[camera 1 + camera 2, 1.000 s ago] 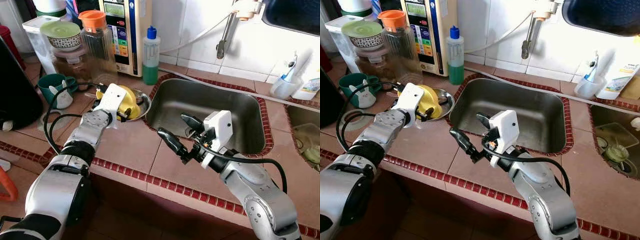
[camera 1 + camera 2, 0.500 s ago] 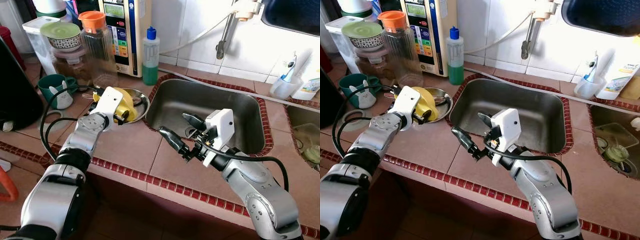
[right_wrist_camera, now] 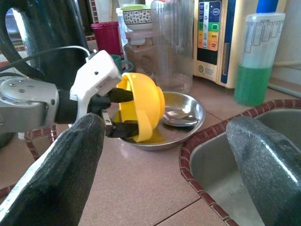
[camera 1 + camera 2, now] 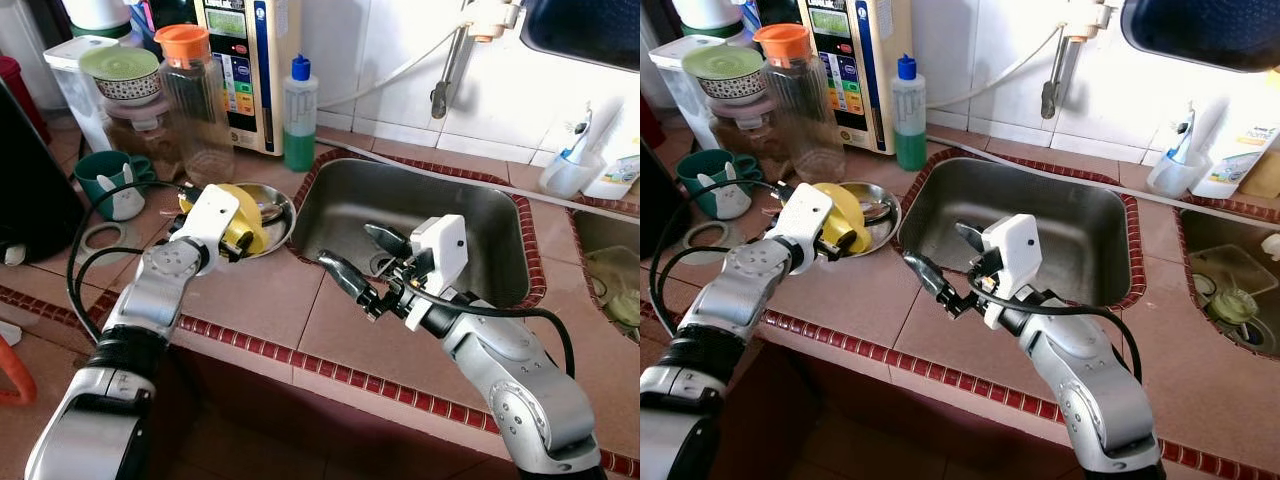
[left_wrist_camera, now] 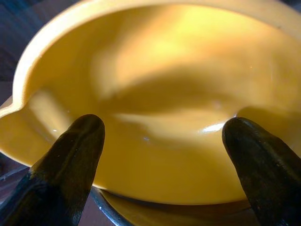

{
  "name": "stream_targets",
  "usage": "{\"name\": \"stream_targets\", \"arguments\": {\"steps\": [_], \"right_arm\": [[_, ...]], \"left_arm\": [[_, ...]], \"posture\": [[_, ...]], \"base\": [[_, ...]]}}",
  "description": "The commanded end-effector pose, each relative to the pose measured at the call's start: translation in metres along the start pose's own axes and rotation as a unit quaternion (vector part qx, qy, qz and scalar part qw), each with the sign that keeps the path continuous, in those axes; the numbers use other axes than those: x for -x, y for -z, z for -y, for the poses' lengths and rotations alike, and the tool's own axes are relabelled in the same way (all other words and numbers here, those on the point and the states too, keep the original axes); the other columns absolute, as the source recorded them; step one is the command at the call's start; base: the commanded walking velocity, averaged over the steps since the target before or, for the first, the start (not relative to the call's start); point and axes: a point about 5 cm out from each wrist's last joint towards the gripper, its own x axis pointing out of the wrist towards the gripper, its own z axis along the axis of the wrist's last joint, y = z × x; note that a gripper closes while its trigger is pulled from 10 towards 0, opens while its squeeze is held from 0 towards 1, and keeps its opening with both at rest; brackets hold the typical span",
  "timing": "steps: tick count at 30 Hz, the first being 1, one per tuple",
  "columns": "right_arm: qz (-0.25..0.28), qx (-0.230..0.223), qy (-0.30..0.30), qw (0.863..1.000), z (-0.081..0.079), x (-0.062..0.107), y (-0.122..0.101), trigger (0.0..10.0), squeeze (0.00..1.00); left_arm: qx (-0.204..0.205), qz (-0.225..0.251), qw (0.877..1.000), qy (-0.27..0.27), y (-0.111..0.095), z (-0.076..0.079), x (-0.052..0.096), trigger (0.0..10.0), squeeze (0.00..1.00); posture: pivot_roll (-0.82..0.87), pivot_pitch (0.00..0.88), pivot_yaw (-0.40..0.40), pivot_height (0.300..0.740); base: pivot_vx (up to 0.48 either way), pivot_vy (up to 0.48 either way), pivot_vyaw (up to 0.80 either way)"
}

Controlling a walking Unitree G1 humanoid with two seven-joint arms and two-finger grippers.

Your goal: Kitchen organization

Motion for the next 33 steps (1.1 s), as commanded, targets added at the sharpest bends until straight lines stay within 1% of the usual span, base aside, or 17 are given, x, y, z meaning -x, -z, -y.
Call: {"name": "stream_targets", "arguments": {"steps": [1,4,7,9,10,13,14,19,22,26,32,33], "right_arm": [[0.004,0.005,-0.002,1.000,0.002,0.000,-0.003,10.0,0.98],[0.005,0.006,-0.001,1.000,0.003,-0.001,-0.003,10.0,0.98],[0.006,0.007,0.000,1.000,0.003,-0.001,-0.003,10.0,0.98],[0.006,0.007,0.000,1.000,0.003,-0.001,-0.003,10.0,0.98],[0.006,0.007,0.000,1.000,0.003,-0.001,-0.003,10.0,0.98],[0.006,0.008,0.001,1.000,0.003,-0.001,-0.003,10.0,0.98],[0.006,0.009,0.002,1.000,0.004,-0.001,-0.003,10.0,0.98],[0.006,0.010,0.002,1.000,0.004,-0.001,-0.003,10.0,0.98],[0.007,0.012,0.003,1.000,0.005,-0.001,-0.003,10.0,0.98],[0.007,0.012,0.003,1.000,0.005,-0.002,-0.003,10.0,0.98],[0.007,0.014,0.001,1.000,0.006,-0.003,-0.003,10.0,0.98],[0.007,0.014,0.000,1.000,0.006,-0.003,-0.003,10.0,0.98]], "left_arm": [[0.001,-0.053,0.999,0.014,0.022,0.006,0.002,10.0,0.00],[-0.004,-0.042,0.999,0.003,0.017,0.005,0.003,10.0,0.00],[-0.001,-0.026,1.000,-0.013,0.009,0.002,0.003,10.0,0.00],[0.007,-0.007,0.999,-0.039,-0.002,-0.004,0.003,10.0,0.00],[0.007,-0.007,0.999,-0.039,-0.002,-0.004,0.003,10.0,0.00],[0.013,0.008,0.998,-0.056,-0.011,-0.010,0.002,10.0,0.00],[0.011,0.021,0.998,-0.064,-0.021,-0.014,0.002,10.0,0.00],[0.012,0.038,0.996,-0.079,-0.033,-0.021,0.003,10.0,0.00],[0.014,0.054,0.994,-0.097,-0.042,-0.027,0.005,10.0,0.00],[0.017,0.064,0.992,-0.105,-0.046,-0.029,0.007,10.0,0.00],[0.029,0.087,0.986,-0.139,-0.053,-0.033,0.009,10.0,0.00],[0.053,0.109,0.977,-0.175,-0.055,-0.039,0.011,10.0,0.00]], "posture": [[0.14,0.000,-0.007,0.740],[0.14,0.000,-0.007,0.740],[0.14,0.000,-0.009,0.740],[0.14,0.000,-0.009,0.740],[0.14,0.000,-0.009,0.740],[0.14,0.000,-0.009,0.740],[0.14,0.000,-0.008,0.740],[0.13,0.000,-0.006,0.740],[0.13,0.000,-0.006,0.740],[0.14,0.000,-0.009,0.740],[0.14,0.000,-0.011,0.740],[0.14,0.000,-0.013,0.740]], "base": [[0.000,0.000,0.00],[0.000,0.000,0.00],[0.000,0.000,0.00],[0.000,0.000,0.00],[0.000,0.000,0.00],[0.000,0.000,0.00],[0.000,0.000,0.00],[0.000,0.000,0.00],[0.000,0.000,0.00],[0.000,0.000,0.00],[0.000,0.000,0.00],[0.000,0.000,0.00]]}}
